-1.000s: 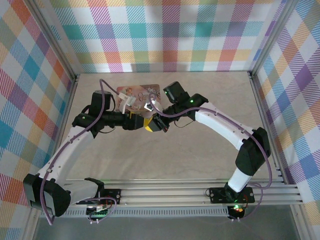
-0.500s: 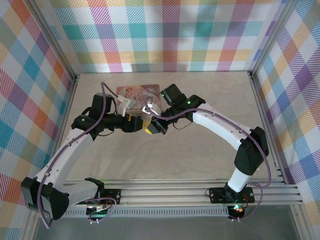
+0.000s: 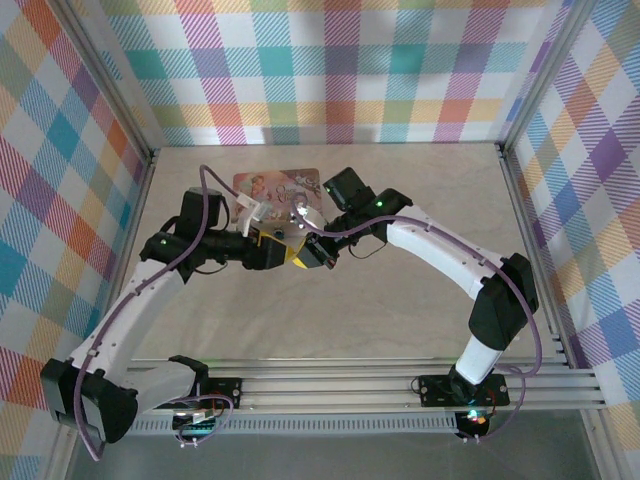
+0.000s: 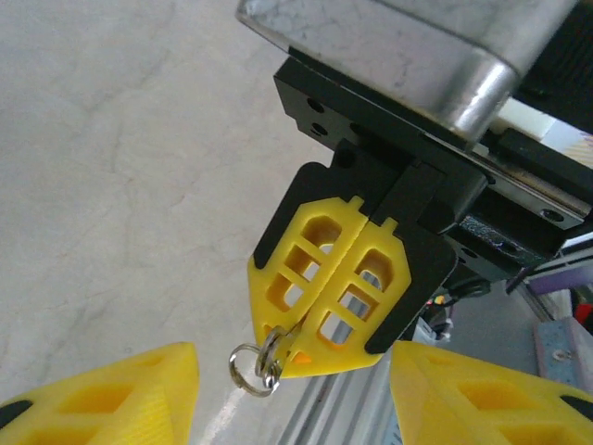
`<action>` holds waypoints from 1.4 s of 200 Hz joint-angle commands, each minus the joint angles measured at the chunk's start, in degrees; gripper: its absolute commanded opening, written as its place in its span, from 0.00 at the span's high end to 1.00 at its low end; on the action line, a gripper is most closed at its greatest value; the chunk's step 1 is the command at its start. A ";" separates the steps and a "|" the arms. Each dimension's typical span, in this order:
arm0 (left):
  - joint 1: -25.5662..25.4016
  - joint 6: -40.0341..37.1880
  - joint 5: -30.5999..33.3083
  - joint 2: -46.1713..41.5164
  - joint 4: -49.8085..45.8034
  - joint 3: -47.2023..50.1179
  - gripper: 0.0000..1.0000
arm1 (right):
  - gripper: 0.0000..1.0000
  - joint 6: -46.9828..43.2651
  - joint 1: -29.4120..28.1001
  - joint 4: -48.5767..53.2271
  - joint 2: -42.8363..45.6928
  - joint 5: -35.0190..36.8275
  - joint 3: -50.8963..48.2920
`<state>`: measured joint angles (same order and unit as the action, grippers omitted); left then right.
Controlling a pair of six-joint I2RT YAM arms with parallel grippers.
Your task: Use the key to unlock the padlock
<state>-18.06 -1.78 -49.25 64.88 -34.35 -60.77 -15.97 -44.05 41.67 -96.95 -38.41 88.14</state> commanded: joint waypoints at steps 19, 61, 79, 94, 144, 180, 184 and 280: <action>0.49 -2.09 -3.28 3.19 -0.54 0.57 0.46 | 1.00 -1.88 0.18 1.00 -0.33 -2.37 0.87; 0.49 -1.32 -1.90 5.04 0.67 0.75 0.94 | 1.00 -1.40 0.19 0.87 0.74 -1.13 -0.49; 0.49 1.26 0.92 5.51 1.20 0.78 1.00 | 0.94 1.61 0.52 -4.26 2.04 -0.18 -3.60; 0.65 6.31 3.72 5.22 4.01 2.50 1.00 | 0.82 6.98 1.49 -9.92 3.34 -0.16 -6.56; 2.68 36.52 11.65 -0.77 27.33 16.24 1.00 | 0.46 31.75 7.38 -30.02 10.15 4.29 -16.69; 2.68 57.59 16.19 -5.92 51.92 29.05 1.00 | 0.45 50.67 10.21 -38.69 13.10 8.85 -22.31; 2.68 58.67 16.49 -6.22 53.37 29.63 1.00 | 0.45 52.16 10.21 -39.35 13.10 8.88 -22.66; 0.94 64.09 12.37 -4.69 64.61 28.21 1.00 | 0.61 72.11 7.15 -55.25 3.40 0.25 -20.52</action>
<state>-16.40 59.79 -34.52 59.77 23.31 -30.96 51.07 -35.51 -8.12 -92.42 -35.51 64.79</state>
